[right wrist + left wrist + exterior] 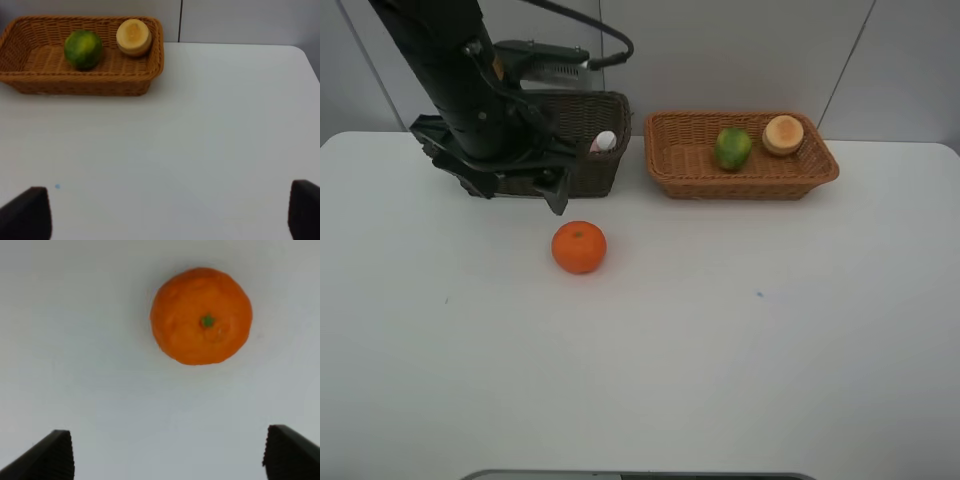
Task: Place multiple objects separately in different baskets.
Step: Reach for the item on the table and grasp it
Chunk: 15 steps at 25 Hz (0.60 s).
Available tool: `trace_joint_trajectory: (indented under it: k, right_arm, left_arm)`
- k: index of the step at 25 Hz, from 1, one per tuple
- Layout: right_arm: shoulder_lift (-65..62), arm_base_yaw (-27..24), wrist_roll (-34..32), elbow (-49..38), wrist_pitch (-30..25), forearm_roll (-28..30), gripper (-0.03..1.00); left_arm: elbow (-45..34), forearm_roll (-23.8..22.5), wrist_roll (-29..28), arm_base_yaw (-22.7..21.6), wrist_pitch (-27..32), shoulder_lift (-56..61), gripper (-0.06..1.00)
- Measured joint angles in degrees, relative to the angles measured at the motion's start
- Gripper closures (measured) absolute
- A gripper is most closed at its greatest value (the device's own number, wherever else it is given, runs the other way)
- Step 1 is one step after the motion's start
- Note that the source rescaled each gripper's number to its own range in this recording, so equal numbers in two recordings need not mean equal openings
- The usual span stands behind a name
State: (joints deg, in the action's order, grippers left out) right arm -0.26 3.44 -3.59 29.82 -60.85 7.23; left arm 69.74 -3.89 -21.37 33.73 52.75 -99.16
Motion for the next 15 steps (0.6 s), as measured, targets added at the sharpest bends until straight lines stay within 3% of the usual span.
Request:
trace_joint_trajectory:
  k: [6,15]
  right_arm:
    - [0.0,0.0,0.0,0.0,0.0,0.0,-0.03]
    - [0.0,0.0,0.0,0.0,0.0,0.0,-0.03]
  left_arm:
    - [0.0,-0.6,-8.7,0.0,-3.6,-6.6,-0.03]
    - [0.2,-0.3,-15.2,0.0,-12.8,-7.8,-0.03]
